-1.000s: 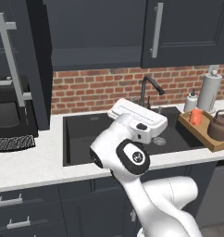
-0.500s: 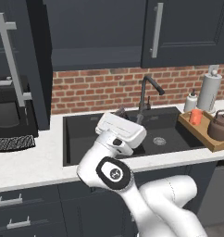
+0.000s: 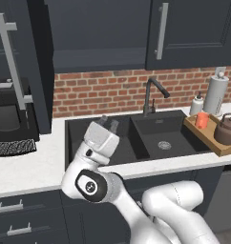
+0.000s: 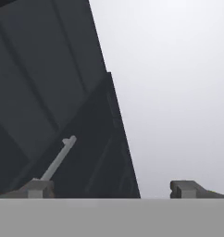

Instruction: Pick the kettle from the counter and place it on the tray. Then pick the mug from the cabinet and place it on the tray. Then close the cabinet doors.

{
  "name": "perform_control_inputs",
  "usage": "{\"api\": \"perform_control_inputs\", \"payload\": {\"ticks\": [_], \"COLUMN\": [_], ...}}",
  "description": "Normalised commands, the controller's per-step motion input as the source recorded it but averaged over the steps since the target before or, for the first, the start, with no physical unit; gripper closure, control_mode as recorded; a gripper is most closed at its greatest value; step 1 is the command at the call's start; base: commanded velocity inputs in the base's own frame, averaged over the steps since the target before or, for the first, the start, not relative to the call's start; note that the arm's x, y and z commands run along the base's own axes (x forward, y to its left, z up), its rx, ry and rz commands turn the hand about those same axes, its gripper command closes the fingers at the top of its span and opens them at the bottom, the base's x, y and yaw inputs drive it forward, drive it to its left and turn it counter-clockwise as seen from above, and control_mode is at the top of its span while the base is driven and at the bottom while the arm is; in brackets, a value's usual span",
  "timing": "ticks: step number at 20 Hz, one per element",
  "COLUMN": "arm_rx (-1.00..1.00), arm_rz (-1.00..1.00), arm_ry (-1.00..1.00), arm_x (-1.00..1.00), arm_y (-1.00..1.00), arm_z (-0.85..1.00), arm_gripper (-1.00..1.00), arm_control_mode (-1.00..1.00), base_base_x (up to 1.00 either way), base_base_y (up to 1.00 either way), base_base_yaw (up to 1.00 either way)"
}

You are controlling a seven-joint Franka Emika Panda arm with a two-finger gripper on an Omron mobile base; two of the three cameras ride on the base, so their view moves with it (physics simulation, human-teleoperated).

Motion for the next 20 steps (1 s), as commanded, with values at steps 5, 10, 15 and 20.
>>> {"api": "perform_control_inputs", "payload": {"ticks": [5, 10, 15, 20], "arm_rx": [-0.21, -0.17, -0.11, -0.03], "arm_rz": [-0.11, -0.08, -0.06, 0.0], "arm_ry": [0.25, 0.29, 0.24, 0.17], "arm_x": [0.02, 0.09, 0.23, 0.19], "arm_y": [0.89, 0.79, 0.67, 0.47], "arm_z": [0.03, 0.0, -0.28, -0.28], "arm_gripper": [-1.0, -1.0, -1.0, -1.0], "arm_control_mode": [-1.0, -1.0, -1.0, -1.0], "base_base_x": [0.0, 0.0, 0.0, 0.0], "base_base_y": [0.0, 0.0, 0.0, 0.0], "base_base_yaw": [0.0, 0.0, 0.0, 0.0]}}
